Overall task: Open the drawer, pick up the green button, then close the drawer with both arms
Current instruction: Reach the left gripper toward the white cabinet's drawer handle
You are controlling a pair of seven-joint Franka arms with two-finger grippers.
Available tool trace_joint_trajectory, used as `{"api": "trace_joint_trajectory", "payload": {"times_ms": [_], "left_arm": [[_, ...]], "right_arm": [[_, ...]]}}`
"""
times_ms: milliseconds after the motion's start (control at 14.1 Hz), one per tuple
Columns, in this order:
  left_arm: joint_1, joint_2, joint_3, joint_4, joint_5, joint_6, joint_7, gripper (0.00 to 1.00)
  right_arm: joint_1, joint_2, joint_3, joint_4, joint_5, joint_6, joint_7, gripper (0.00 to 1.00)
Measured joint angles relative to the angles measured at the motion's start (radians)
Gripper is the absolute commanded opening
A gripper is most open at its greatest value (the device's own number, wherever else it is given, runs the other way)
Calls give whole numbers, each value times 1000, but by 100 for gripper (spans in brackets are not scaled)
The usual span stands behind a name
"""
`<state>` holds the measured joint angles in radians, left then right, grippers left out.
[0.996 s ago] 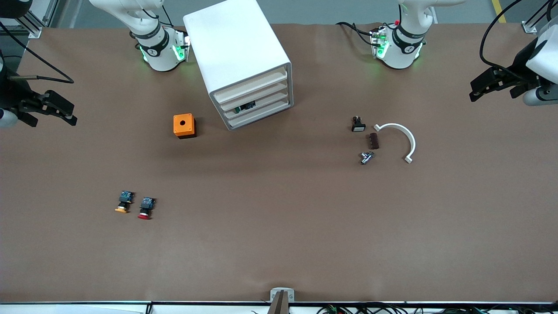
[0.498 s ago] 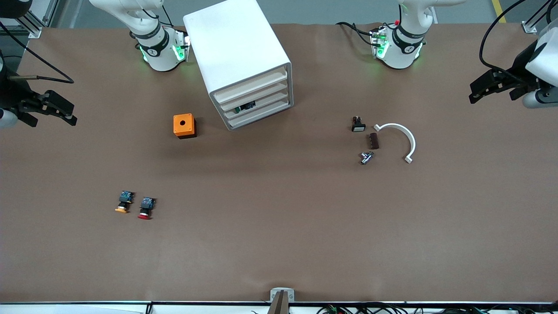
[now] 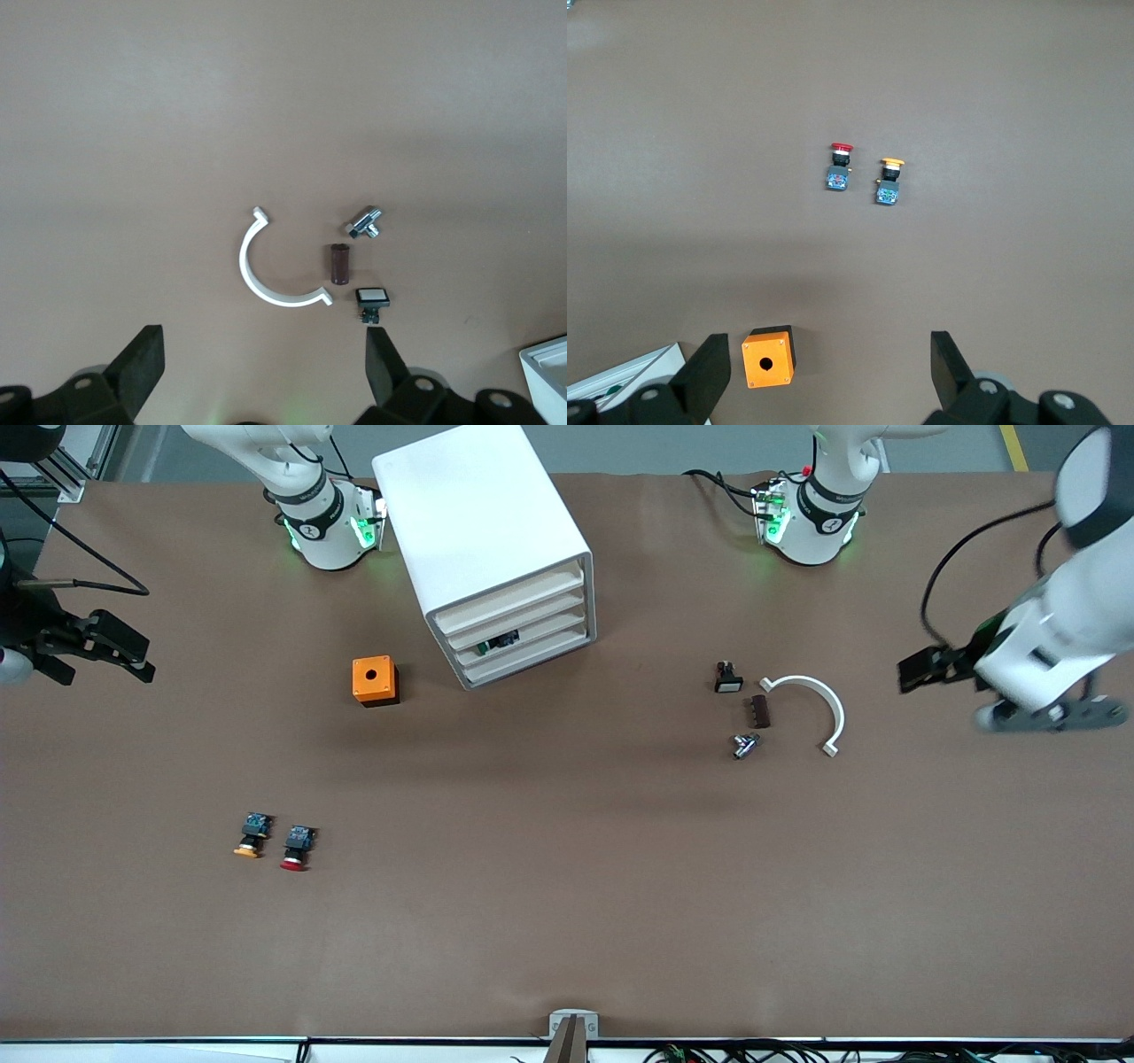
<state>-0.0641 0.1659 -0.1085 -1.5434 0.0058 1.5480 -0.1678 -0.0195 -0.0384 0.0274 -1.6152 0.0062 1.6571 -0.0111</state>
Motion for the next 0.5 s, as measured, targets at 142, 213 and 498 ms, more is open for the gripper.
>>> {"api": "trace_joint_trajectory", "payload": {"times_ms": [142,213,498], "left_arm": [[-31,66,-2,3,0,11,-58,100],[-44,98,-2,11,-1,20,-89,100],[-113,205,-5,78,-2,24,-280,100]], "right_arm": [[1,0,1,0,0,0,0,100],[1,0,1,0,2,0,0,100],[2,0,1,-2,3,-2,0,100]]}}
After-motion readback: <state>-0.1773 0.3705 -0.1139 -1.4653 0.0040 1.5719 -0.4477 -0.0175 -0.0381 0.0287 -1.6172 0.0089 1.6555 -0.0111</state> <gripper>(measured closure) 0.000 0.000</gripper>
